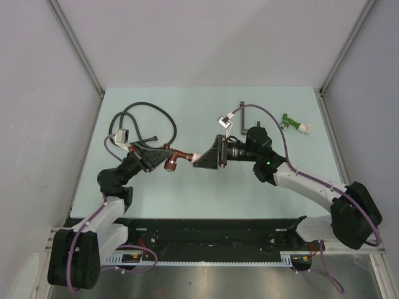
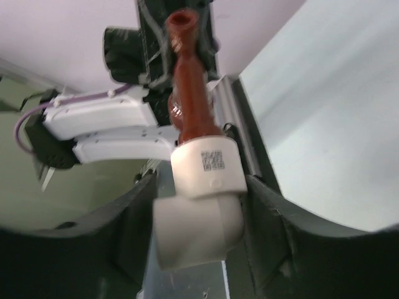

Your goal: Install the water faucets

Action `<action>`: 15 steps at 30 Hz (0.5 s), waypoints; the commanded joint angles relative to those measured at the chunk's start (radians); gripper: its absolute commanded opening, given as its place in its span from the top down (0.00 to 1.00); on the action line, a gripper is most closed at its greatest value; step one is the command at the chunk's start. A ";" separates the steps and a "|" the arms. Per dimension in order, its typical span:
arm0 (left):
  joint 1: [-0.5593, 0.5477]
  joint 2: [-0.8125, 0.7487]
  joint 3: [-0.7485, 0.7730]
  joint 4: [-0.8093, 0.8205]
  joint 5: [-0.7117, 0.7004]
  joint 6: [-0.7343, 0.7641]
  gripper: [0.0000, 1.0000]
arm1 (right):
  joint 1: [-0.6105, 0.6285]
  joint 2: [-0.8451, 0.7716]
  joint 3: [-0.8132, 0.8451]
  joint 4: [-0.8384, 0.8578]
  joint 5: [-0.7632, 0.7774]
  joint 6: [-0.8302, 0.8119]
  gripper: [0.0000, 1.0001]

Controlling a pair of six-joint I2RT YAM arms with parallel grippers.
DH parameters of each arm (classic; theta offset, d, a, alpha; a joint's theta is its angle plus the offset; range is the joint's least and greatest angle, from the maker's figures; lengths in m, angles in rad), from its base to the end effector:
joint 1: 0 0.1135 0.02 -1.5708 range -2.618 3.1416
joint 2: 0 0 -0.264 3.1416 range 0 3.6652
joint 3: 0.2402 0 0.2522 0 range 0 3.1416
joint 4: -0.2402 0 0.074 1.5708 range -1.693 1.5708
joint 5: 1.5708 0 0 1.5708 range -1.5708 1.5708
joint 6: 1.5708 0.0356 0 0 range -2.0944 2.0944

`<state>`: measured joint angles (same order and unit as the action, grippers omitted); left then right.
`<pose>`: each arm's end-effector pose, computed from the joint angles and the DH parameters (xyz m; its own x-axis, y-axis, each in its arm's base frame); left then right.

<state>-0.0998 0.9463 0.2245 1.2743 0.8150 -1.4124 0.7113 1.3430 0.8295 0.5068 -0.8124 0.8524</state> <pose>0.1695 -0.0430 0.2625 -0.5938 -0.6212 -0.5114 0.6237 0.0463 -0.7803 0.2117 0.2165 0.3019 -0.7554 0.0326 -0.6545 -0.6536 0.0343 0.7560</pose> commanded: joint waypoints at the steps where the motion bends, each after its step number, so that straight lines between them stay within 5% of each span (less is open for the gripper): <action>1: -0.011 -0.020 0.016 0.453 0.058 0.021 1.00 | -0.032 -0.094 0.023 -0.128 0.199 -0.113 0.32; 5: -0.011 -0.009 0.015 0.454 0.055 0.013 1.00 | -0.030 -0.180 0.023 -0.214 0.323 -0.249 0.20; 10: -0.012 -0.006 0.013 0.454 0.053 0.012 1.00 | 0.010 -0.304 0.023 -0.277 0.435 -0.465 0.19; 15: -0.011 -0.003 0.013 0.454 0.052 0.012 1.00 | 0.174 -0.383 0.023 -0.332 0.617 -0.751 0.13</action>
<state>-0.1093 0.9466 0.2245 1.2816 0.8711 -1.4055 0.7822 1.0111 0.8295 0.2317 -0.3698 0.3836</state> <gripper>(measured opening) 0.251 0.844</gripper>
